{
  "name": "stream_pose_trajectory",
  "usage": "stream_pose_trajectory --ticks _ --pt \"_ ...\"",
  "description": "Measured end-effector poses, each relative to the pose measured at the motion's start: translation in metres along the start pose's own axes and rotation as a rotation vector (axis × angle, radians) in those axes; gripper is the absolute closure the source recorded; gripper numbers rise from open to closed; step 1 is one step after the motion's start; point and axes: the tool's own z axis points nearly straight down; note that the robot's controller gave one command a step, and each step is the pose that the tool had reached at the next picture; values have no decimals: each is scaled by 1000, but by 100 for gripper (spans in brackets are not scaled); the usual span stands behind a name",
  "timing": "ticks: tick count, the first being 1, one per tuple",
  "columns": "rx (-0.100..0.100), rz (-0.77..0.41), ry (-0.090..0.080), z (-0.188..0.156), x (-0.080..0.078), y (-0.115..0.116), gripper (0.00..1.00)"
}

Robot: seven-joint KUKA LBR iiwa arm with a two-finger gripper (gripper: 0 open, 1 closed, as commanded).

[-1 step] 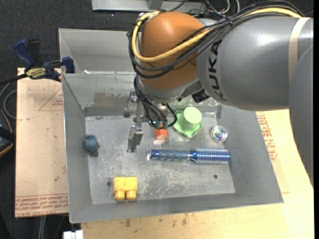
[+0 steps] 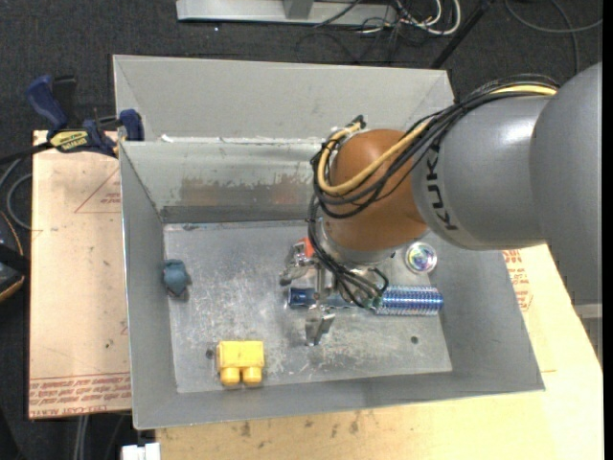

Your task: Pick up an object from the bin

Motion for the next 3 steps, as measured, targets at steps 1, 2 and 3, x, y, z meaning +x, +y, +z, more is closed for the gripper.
stream_pose_trajectory --ticks 1,2,3 --pt "1 -158 -14 20 -23 -58 0" --pt "0 -160 -14 19 -23 -56 100" --pt "2 -164 -19 -111 -45 -53 100"
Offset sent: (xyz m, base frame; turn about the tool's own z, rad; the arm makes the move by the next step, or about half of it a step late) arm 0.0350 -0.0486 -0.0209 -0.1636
